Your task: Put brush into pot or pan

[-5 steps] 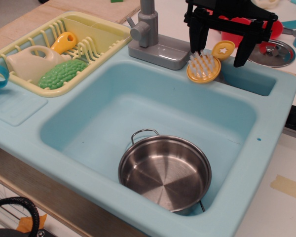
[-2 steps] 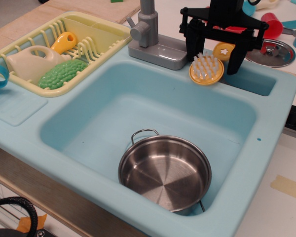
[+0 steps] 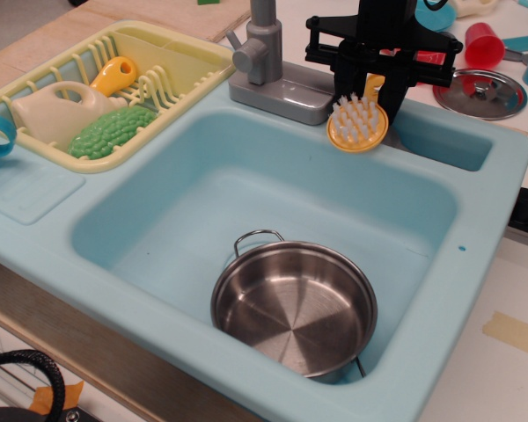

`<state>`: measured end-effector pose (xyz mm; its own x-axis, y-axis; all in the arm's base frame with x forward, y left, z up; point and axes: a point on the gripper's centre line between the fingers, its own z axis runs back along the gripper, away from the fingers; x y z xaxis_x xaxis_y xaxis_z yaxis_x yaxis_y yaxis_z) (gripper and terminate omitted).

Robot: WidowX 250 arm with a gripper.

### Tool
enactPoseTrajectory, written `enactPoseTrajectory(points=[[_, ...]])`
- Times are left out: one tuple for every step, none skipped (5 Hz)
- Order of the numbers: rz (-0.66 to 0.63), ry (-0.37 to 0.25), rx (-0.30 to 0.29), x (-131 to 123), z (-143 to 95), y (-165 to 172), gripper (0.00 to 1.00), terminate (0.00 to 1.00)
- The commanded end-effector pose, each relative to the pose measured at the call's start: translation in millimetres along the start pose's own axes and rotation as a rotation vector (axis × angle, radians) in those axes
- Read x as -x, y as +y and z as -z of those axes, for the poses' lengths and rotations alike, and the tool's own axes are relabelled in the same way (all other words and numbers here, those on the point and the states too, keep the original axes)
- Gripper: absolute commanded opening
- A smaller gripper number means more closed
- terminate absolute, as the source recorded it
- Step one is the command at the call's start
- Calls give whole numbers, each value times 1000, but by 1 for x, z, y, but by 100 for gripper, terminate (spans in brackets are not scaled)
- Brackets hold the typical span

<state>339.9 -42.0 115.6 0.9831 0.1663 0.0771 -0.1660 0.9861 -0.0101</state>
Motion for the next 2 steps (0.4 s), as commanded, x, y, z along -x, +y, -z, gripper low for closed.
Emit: enactPoseTrajectory(points=[[-54, -32, -41, 23, -27, -10, 0, 0], [-139, -21, -68, 48, -36, -11, 0, 0]])
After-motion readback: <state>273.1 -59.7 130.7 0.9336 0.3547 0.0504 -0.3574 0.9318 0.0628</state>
